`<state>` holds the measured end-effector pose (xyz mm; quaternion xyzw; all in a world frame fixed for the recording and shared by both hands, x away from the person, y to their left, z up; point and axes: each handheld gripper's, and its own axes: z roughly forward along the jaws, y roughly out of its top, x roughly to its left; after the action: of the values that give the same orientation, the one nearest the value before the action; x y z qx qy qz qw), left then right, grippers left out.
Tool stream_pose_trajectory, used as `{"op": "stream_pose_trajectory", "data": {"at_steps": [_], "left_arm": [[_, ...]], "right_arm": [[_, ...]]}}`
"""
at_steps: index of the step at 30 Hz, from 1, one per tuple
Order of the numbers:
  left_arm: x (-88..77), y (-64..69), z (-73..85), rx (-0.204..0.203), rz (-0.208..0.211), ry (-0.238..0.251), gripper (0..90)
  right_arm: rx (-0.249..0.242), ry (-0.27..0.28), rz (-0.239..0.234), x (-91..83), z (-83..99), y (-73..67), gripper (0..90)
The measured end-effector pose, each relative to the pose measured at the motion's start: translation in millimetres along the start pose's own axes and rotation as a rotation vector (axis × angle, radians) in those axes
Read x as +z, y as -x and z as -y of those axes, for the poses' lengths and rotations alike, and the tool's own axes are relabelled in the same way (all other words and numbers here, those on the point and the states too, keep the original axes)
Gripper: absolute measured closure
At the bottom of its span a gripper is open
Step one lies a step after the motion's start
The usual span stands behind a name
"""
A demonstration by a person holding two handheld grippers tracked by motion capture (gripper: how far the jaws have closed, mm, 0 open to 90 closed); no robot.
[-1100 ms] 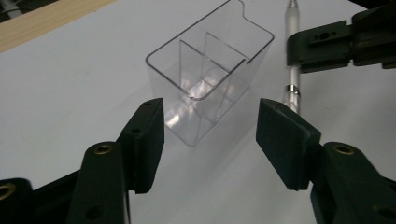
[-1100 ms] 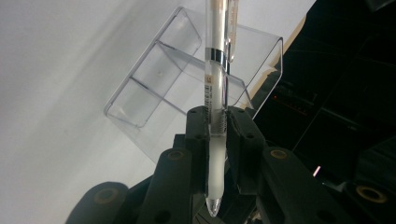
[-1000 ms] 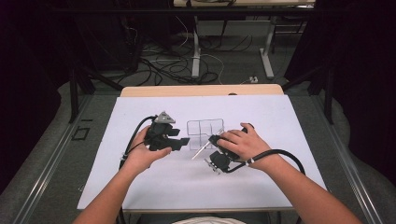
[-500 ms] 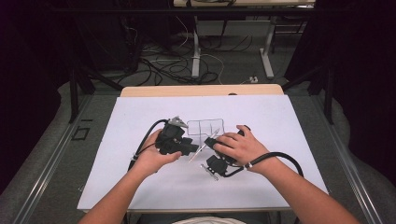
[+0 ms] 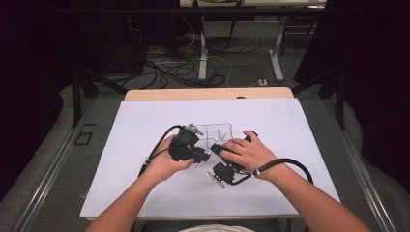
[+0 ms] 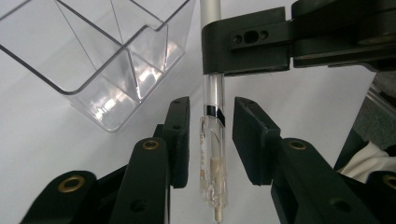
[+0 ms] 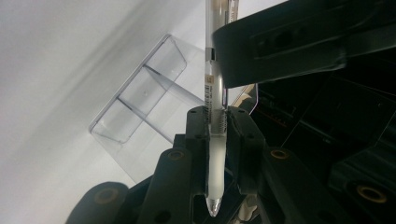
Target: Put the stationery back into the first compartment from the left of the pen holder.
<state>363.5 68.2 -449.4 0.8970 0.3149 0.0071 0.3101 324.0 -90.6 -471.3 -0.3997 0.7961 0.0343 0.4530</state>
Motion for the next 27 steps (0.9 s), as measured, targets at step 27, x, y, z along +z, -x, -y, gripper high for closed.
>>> {"op": "stream_pose_trajectory", "data": {"at_steps": [27], "left_arm": [[5.0, -5.2, -4.5, -0.021, -0.007, -0.035, 77.5]], "right_arm": [[0.013, -0.044, -0.008, 0.6, 0.7, -0.1, 59.8]]}}
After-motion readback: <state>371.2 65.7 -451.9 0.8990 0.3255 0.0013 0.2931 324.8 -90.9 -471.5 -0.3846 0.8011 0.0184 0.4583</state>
